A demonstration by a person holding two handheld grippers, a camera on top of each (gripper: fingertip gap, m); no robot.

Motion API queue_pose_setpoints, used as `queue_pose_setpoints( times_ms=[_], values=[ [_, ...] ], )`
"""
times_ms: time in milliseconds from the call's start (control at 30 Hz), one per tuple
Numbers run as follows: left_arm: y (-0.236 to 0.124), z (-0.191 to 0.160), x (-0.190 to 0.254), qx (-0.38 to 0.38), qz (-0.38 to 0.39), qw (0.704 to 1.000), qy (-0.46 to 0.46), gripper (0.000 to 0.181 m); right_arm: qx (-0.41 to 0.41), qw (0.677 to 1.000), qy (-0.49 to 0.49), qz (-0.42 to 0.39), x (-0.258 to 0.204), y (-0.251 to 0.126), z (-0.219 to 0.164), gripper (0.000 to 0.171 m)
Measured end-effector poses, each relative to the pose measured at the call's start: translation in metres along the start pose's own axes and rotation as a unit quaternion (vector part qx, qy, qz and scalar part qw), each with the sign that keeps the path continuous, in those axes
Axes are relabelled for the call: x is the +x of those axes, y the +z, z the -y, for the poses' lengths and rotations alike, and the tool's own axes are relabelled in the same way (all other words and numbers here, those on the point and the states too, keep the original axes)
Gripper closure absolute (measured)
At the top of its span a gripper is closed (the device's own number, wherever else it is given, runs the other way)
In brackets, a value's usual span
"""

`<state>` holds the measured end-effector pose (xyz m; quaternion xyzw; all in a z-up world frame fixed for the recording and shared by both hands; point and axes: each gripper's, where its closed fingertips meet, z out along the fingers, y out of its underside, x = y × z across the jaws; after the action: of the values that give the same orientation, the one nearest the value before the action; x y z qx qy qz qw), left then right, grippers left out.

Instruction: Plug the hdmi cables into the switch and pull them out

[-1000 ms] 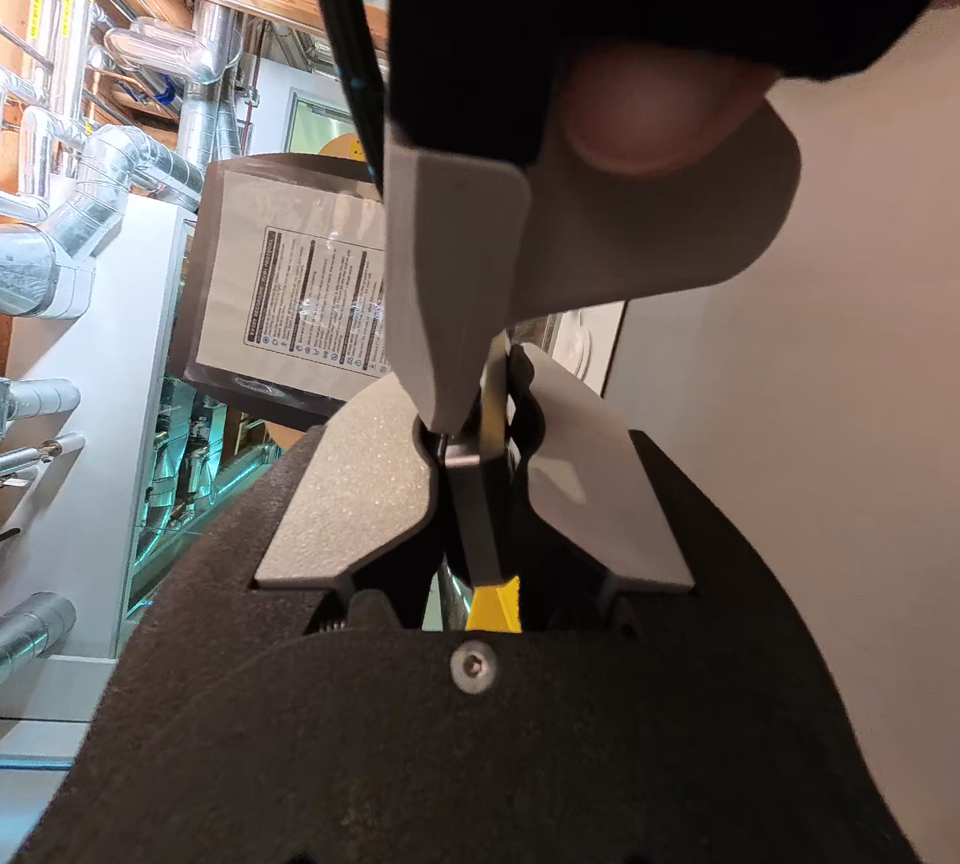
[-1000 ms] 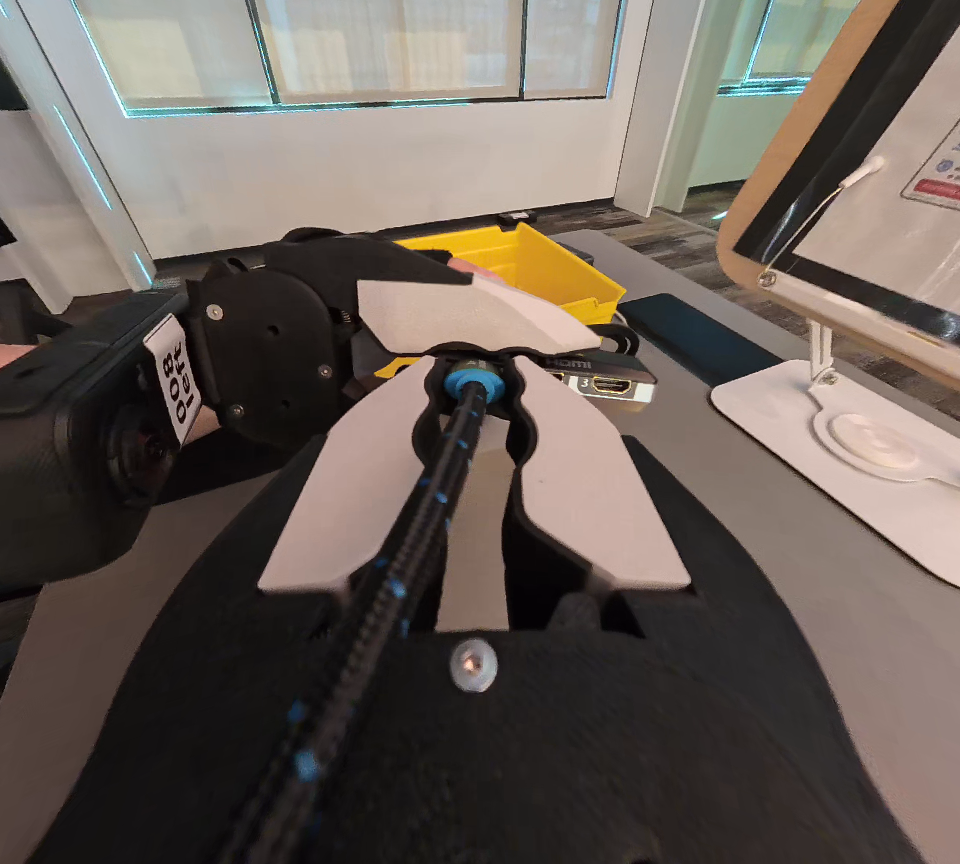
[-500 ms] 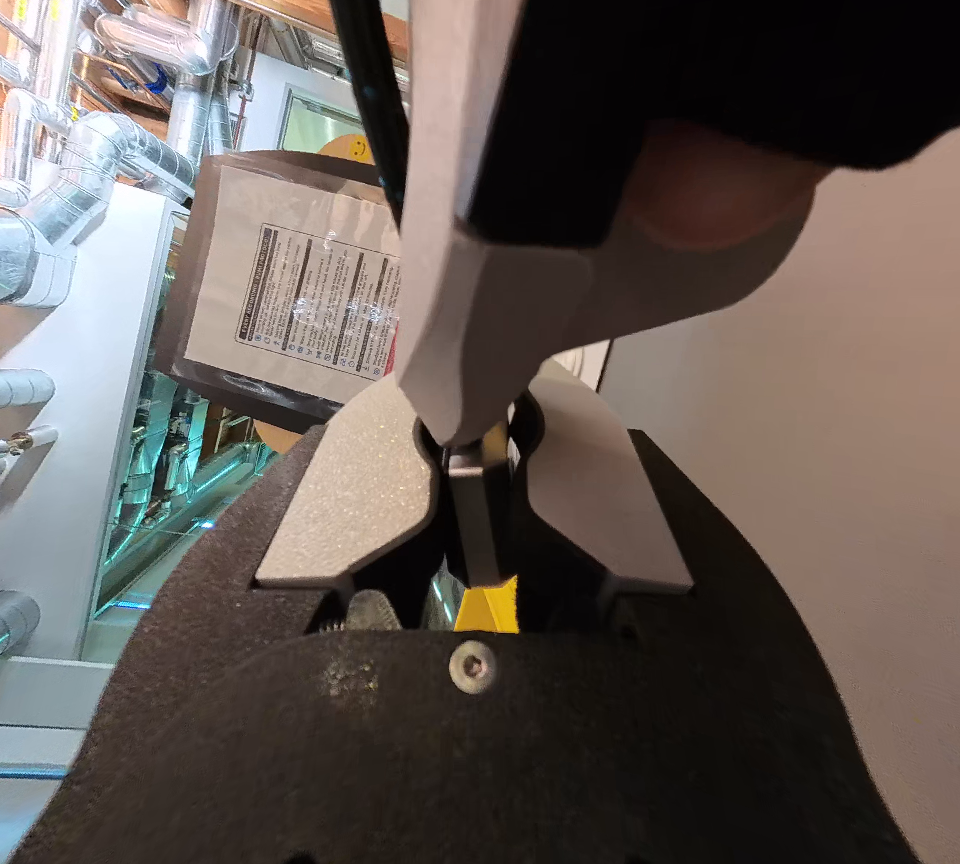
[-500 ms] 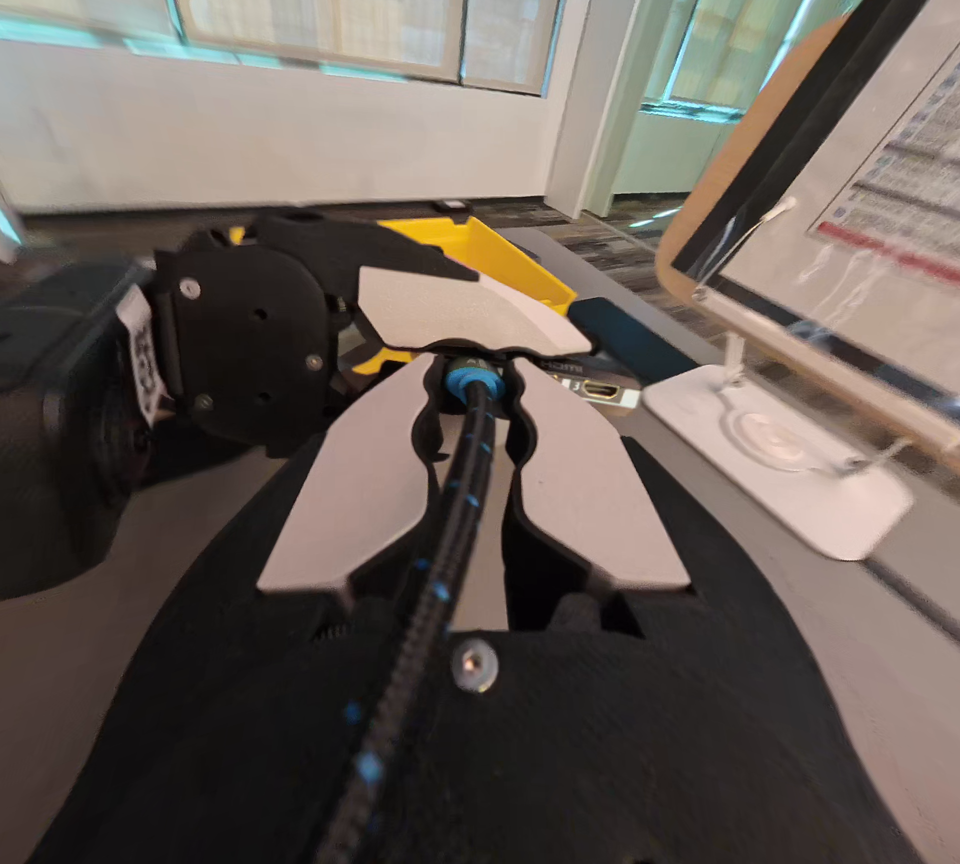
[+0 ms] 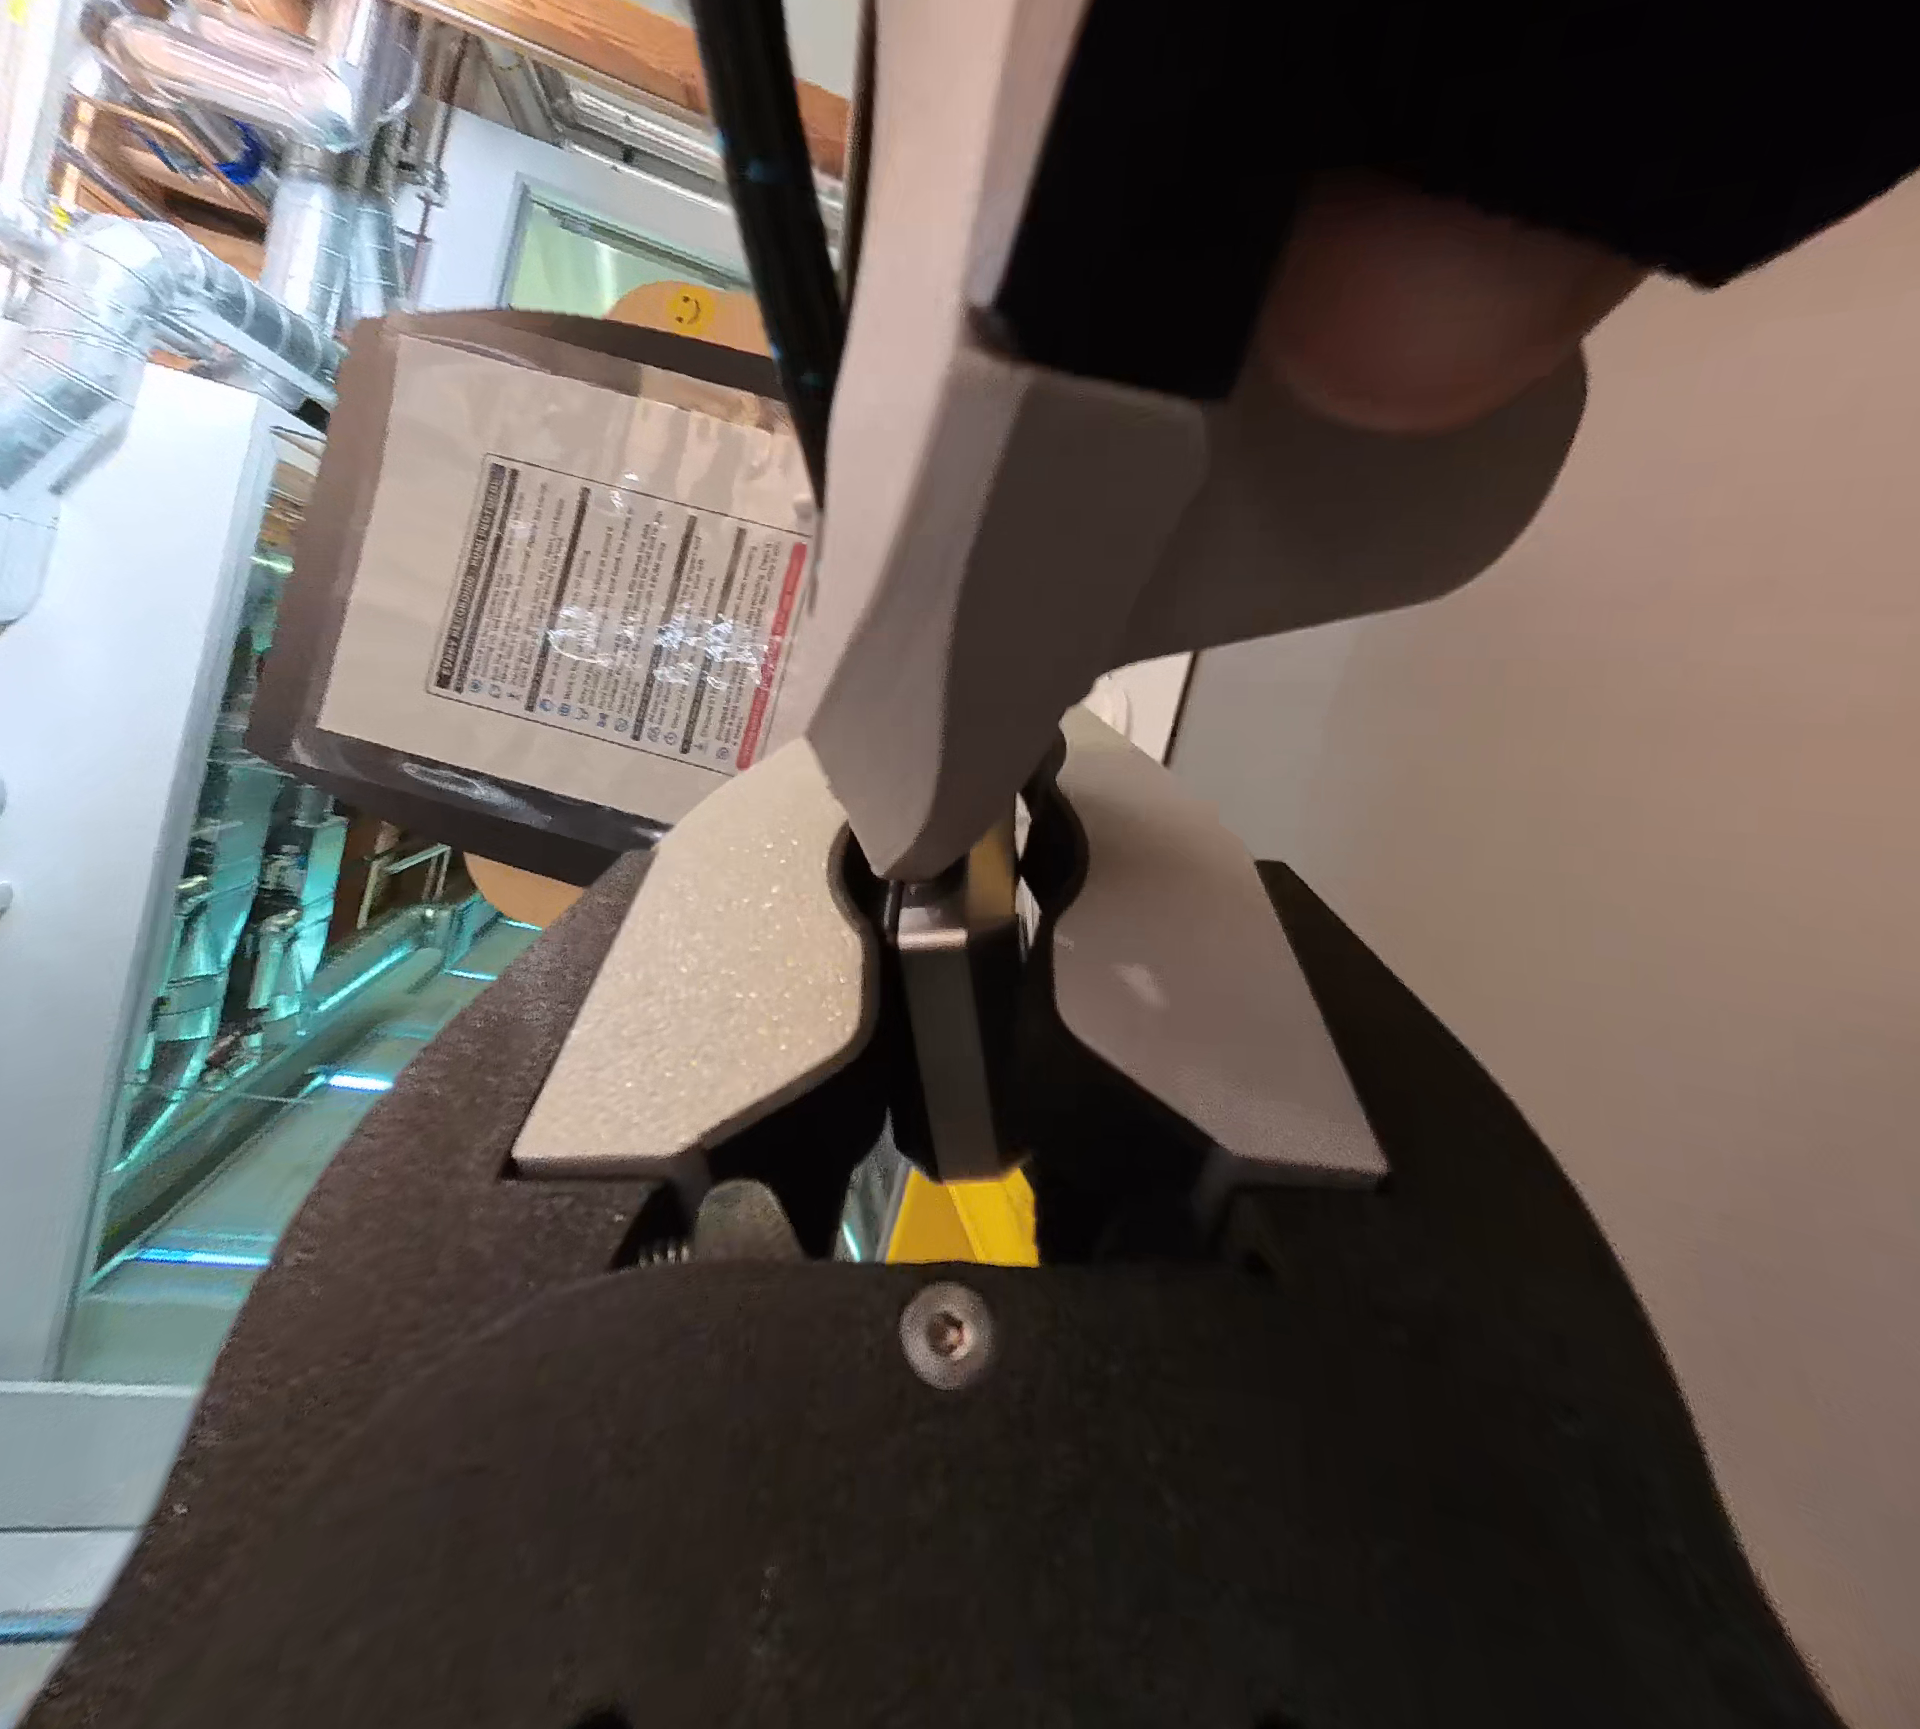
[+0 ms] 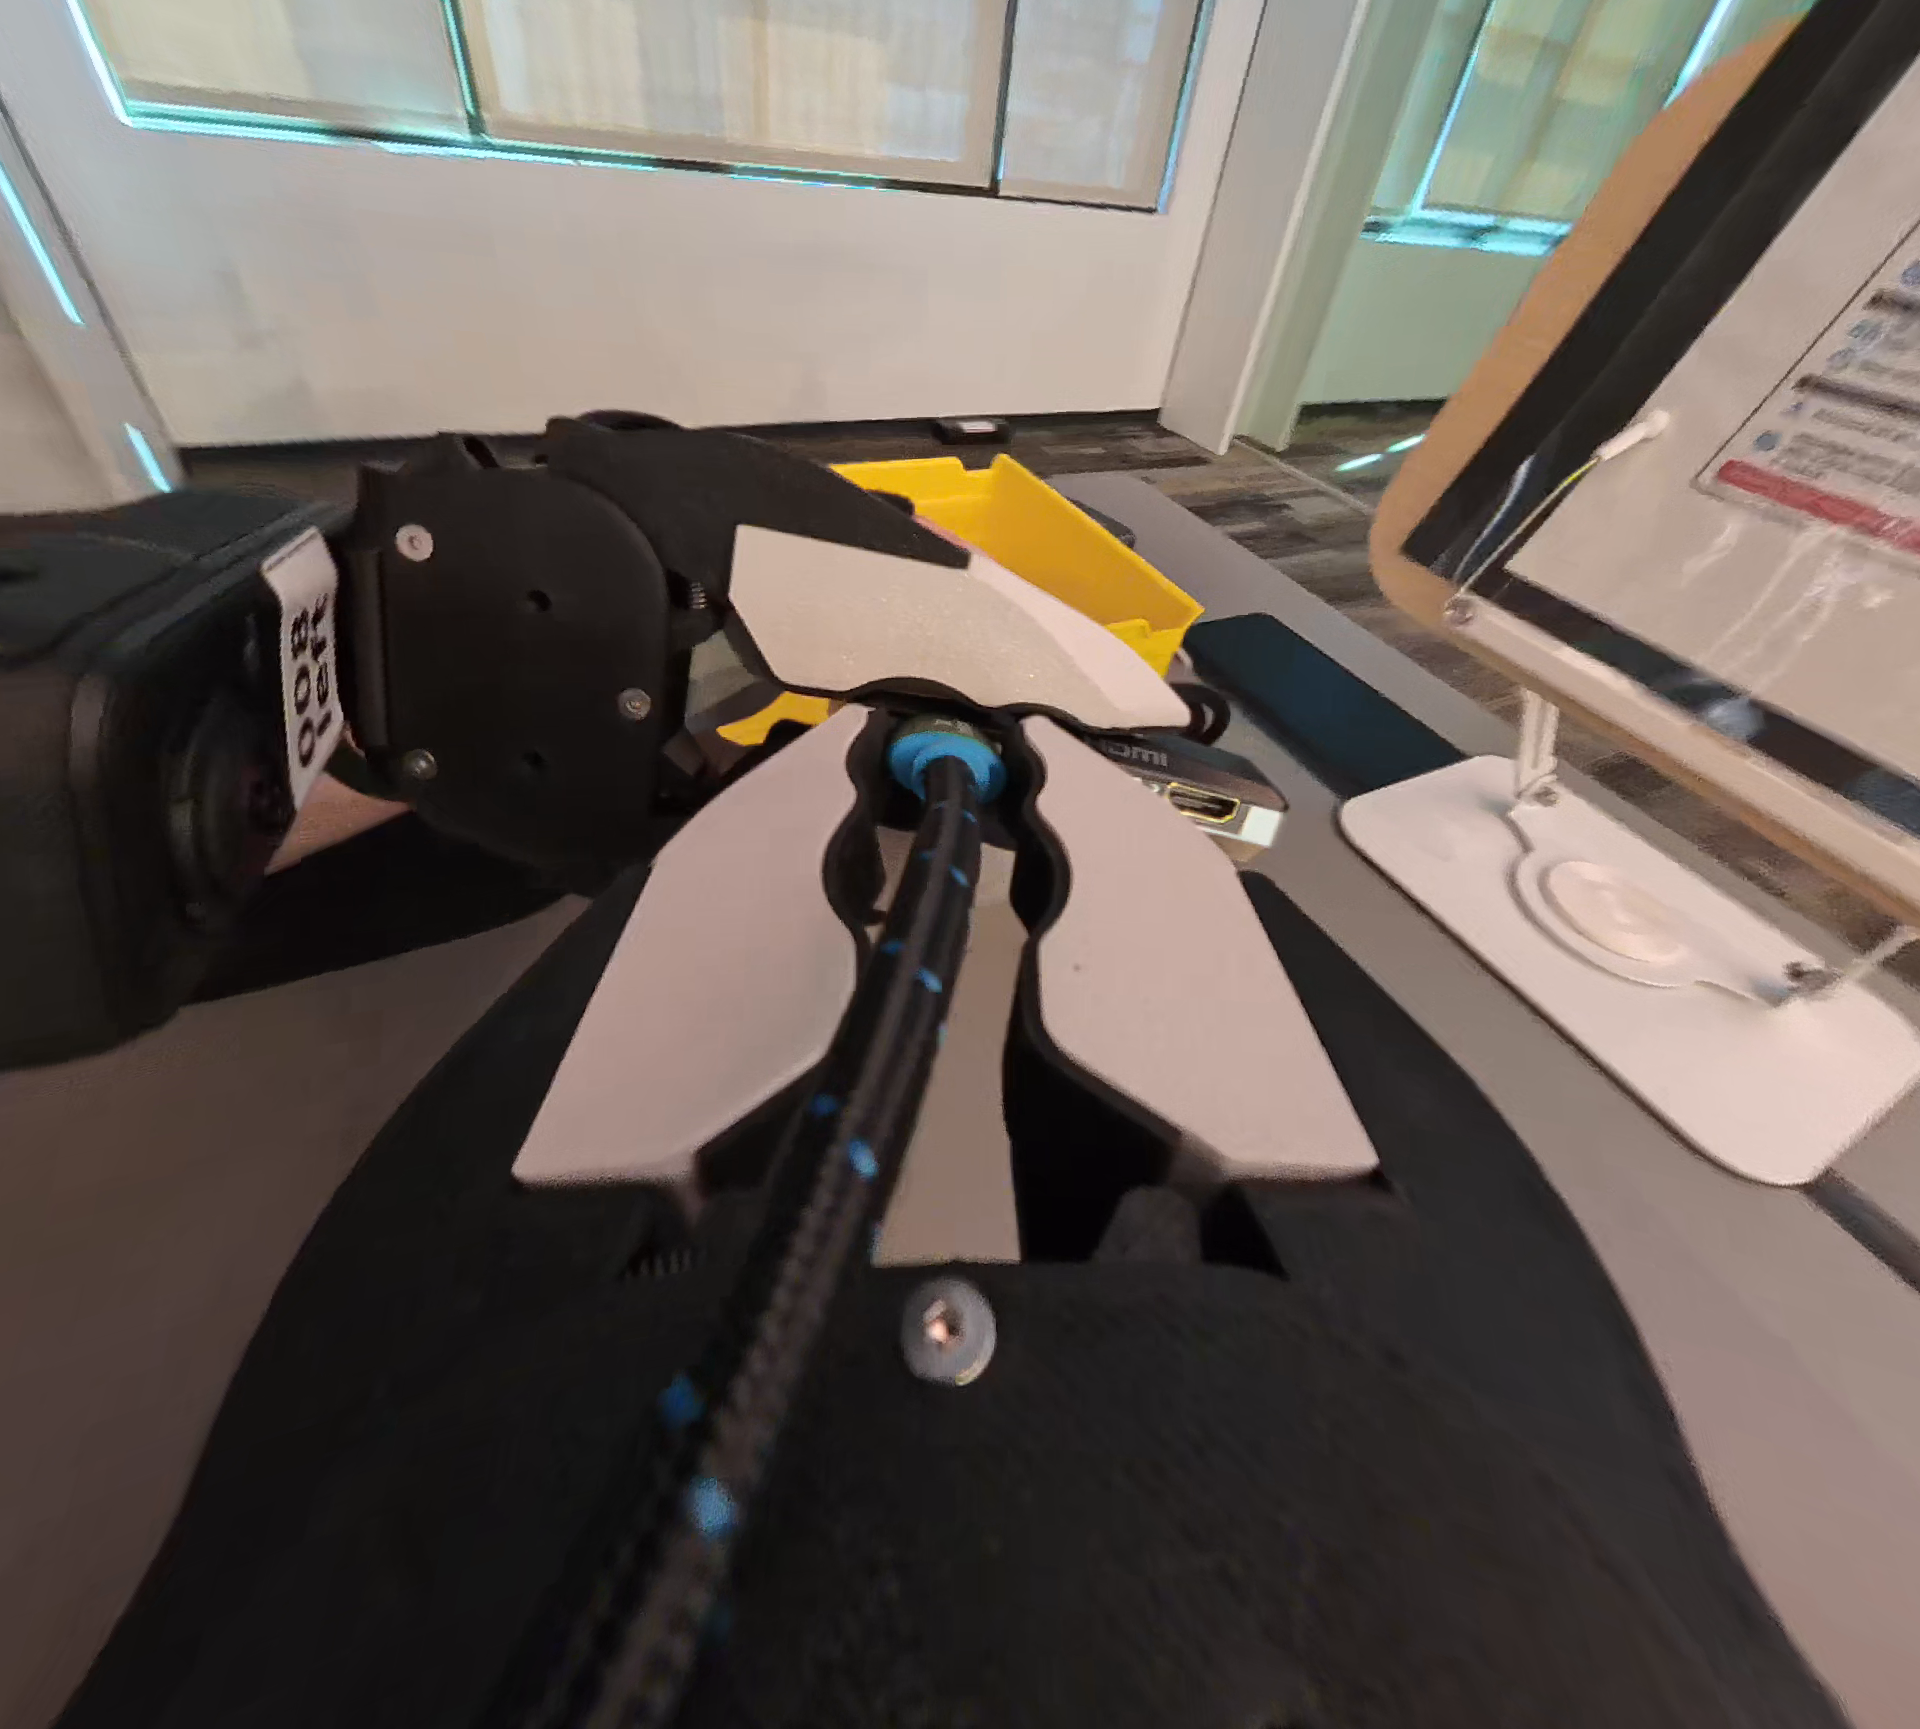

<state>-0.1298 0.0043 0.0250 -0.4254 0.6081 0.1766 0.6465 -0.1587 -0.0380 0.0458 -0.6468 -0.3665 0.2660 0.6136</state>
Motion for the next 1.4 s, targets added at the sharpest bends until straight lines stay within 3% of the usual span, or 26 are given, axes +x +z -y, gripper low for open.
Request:
queue_pose_setpoints(
  times_ms=[300, 467, 600, 767, 967, 1100, 1133, 1167, 1200, 1400],
  values=[
    [0.006, -0.008, 0.011, -0.007, -0.005, 0.999, 0.043, 0.152, 0.005, 0.994, 0.089, 0.07, 0.017, -0.004, -0.008, 0.149],
    [0.0, -0.005, 0.016, 0.041, -0.088, 0.993, -0.066, 0.142, 0.018, 0.992, 0.088, 0.088, 0.028, -0.015, -0.002, 0.149],
    [-0.013, 0.001, 0.023, 0.084, -0.194, 0.963, -0.166, 0.131, 0.026, 0.99, 0.079, 0.114, 0.03, -0.02, -0.001, 0.149],
    [-0.021, -0.005, 0.028, 0.088, -0.284, 0.914, -0.276, 0.13, 0.019, 0.989, 0.004, 0.149, 0.019, -0.027, 0.0, 0.149],
    [-0.013, -0.018, 0.05, 0.048, -0.311, 0.915, -0.254, 0.121, 0.036, 0.976, -0.077, 0.203, 0.004, -0.046, 0.007, 0.149],
    [-0.011, -0.003, 0.066, 0.066, -0.348, 0.892, -0.282, 0.129, 0.052, 0.96, -0.114, 0.25, -0.012, -0.056, 0.008, 0.148],
    [-0.012, 0.003, 0.068, 0.083, -0.356, 0.885, -0.289, 0.136, 0.054, 0.956, -0.124, 0.258, -0.015, -0.059, 0.008, 0.15],
    [-0.014, 0.008, 0.072, 0.097, -0.367, 0.878, -0.291, 0.153, 0.057, 0.954, -0.133, 0.262, -0.016, -0.06, 0.008, 0.15],
    [-0.015, 0.01, 0.075, 0.102, -0.374, 0.875, -0.289, 0.157, 0.057, 0.951, -0.138, 0.27, -0.018, -0.062, 0.007, 0.149],
    [-0.021, 0.005, 0.082, 0.045, -0.418, 0.864, -0.277, 0.158, 0.019, 0.953, -0.114, 0.28, -0.015, -0.065, -0.001, 0.149]
  ],
)
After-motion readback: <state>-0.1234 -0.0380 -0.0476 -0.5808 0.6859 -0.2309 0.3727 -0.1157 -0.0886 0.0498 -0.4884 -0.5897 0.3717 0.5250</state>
